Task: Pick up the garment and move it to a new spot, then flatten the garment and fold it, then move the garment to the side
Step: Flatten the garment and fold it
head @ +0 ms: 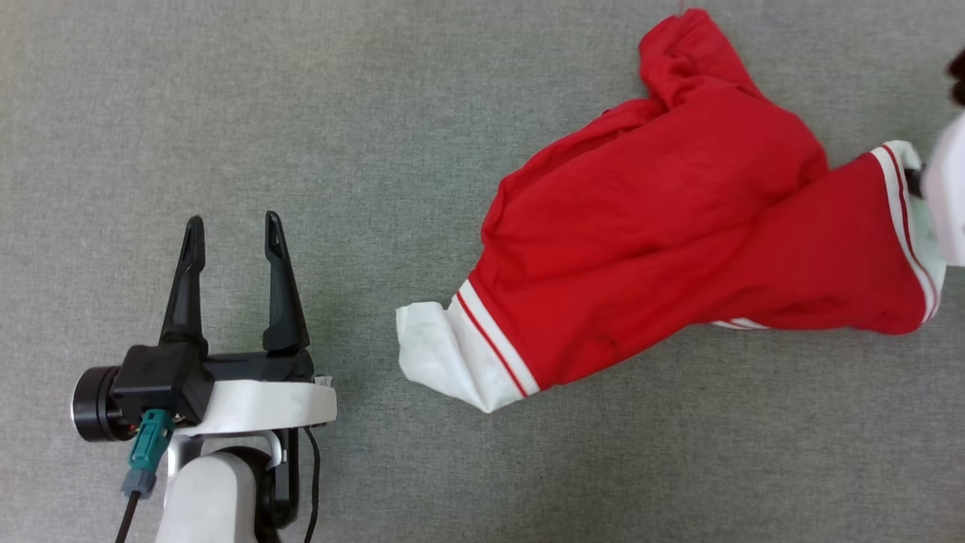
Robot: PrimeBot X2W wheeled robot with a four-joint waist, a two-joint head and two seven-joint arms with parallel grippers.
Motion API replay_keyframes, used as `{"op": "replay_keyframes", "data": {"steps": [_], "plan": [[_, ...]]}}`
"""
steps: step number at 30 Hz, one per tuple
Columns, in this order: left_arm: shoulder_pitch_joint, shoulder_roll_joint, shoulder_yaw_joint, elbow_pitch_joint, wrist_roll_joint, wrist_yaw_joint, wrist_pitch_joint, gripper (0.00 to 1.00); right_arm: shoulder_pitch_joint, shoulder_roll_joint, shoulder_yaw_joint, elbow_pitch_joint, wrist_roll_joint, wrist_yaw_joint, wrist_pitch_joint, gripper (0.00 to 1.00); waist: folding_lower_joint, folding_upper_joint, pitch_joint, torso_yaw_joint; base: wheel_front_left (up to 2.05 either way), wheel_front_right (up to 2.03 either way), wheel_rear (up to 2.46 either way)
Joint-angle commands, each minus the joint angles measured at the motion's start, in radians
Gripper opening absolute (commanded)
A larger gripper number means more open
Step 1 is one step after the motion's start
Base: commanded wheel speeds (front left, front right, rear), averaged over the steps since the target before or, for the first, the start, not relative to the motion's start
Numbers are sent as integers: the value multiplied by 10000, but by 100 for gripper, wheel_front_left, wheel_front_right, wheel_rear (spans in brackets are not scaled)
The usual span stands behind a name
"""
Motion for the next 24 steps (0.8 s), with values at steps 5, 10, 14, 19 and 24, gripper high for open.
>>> {"op": "replay_keyframes", "data": {"steps": [5, 10, 14, 19, 24], "plan": [[-237, -7, -20, 80, -6, -24, -25, 100, 450, 1219, 600, 1043, -485, 14, -168, 0, 0, 0, 176, 146, 0, 0, 0], [-183, -7, 164, 146, 128, -57, -25, 100, 570, 1036, 697, 888, -571, 22, -1190, 100, 0, 0, -226, -35, 0, 0, 0], [-73, -1, 315, 125, 274, -161, -25, 100, 520, 559, 576, 441, -809, 10, -2521, 100, 0, 0, -592, -188, 0, 0, 0], [-123, 226, 541, 28, 475, -484, -25, 100, 931, 288, -35, -58, -1422, -4, -5133, 100, 0, 0, -1188, -453, 0, 0, 0], [-580, 718, 418, 197, 720, -1014, -25, 100, 1670, 607, -1253, -333, -2389, -4, -7170, 100, 0, 0, -1633, -629, 0, 0, 0]]}}
